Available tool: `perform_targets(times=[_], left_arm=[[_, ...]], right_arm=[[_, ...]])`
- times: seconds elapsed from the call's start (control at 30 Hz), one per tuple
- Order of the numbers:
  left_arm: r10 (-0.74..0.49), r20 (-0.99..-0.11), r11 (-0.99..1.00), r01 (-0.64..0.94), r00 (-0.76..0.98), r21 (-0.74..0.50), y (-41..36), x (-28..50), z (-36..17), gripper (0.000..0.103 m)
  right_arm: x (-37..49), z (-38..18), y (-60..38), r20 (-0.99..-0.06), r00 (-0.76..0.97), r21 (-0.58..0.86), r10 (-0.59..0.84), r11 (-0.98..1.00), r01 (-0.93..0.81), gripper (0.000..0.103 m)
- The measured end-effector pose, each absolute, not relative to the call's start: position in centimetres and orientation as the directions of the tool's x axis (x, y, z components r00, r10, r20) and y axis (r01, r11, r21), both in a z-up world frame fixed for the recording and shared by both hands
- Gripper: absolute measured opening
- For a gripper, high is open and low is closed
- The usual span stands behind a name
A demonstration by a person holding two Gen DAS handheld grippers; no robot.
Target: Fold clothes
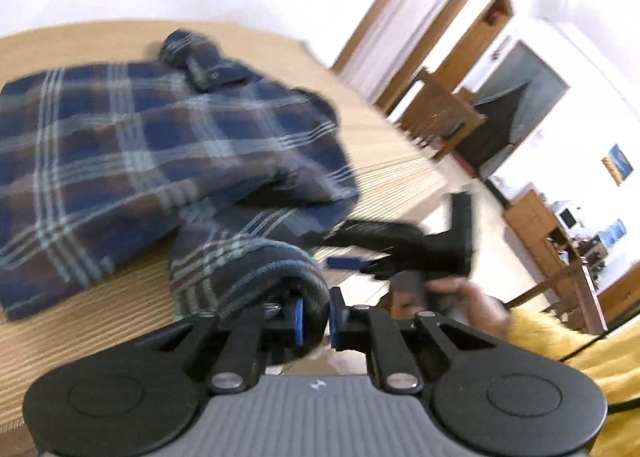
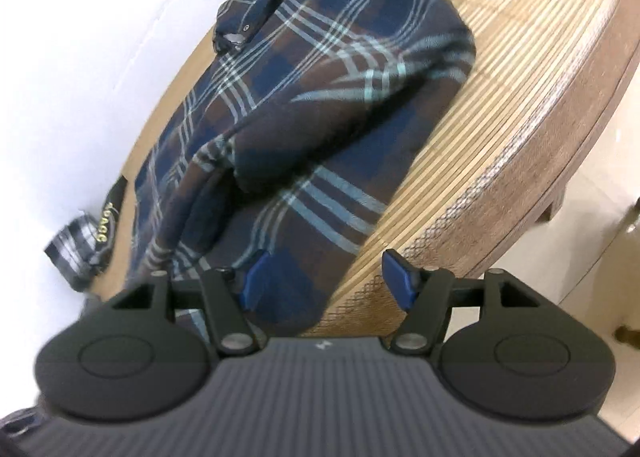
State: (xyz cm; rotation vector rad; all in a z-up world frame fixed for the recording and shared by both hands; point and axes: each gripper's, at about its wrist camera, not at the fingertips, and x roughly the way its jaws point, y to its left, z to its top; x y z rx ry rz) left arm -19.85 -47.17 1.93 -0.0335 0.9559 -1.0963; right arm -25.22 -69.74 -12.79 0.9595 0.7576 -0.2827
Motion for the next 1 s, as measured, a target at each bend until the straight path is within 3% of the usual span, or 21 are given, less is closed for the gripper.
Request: perform_targets(times=[0.23,0.43,0.73,0.8,0.83,0.87,0.9,0.93,1.0], left_arm=[[-0.808,-0.574,0.424,0.810,0.135,-0.406,-48.4,-22.5,4.9,0.009],[-0.716,-0.661,0.557,0.755,0.225,-0.346,-47.6,-20.7,2.3,0.009],[-0.502,-0.777,0.761,0.621,0.381,-0.187,-45.5,-16.7,-2.2,0.015],[-0.437,-0.804,0.796,0.589,0.403,-0.137,-45.1,-15.5,-3.9,0.015],[-0.401,-0.818,0.812,0.574,0.412,-0.110,-45.0,-14.9,-5.0,0.015],[-0.369,-0.829,0.825,0.560,0.421,-0.083,-45.0,-14.4,-5.9,0.015],[-0.343,-0.835,0.834,0.549,0.430,-0.060,-44.7,-14.0,-6.6,0.015],[-0.323,-0.840,0.842,0.538,0.437,-0.044,-44.1,-13.6,-7.1,0.015],[-0.298,-0.841,0.858,0.512,0.451,-0.030,-43.4,-12.9,-7.8,0.018]], right_arm=[[-25.3,-13.7,-68.6,-0.710,0.689,0.629,0.142,0.567,0.531,0.065],[-24.0,-13.9,-68.1,-0.741,0.662,0.583,0.111,0.594,0.554,0.074],[-22.6,-11.8,-65.0,-0.738,0.671,0.392,-0.062,0.770,0.503,0.074],[-22.1,-12.2,-64.7,-0.736,0.672,0.358,-0.083,0.795,0.490,0.085],[-21.9,-12.1,-64.0,-0.728,0.677,0.320,-0.104,0.823,0.470,0.085],[-21.8,-12.0,-63.4,-0.719,0.684,0.280,-0.124,0.848,0.449,0.082],[-21.6,-11.8,-63.2,-0.714,0.689,0.260,-0.127,0.865,0.429,0.048],[-21.5,-11.7,-63.1,-0.711,0.693,0.249,-0.120,0.878,0.408,0.022],[-21.5,-11.3,-63.5,-0.698,0.709,0.262,-0.101,0.885,0.384,0.011]])
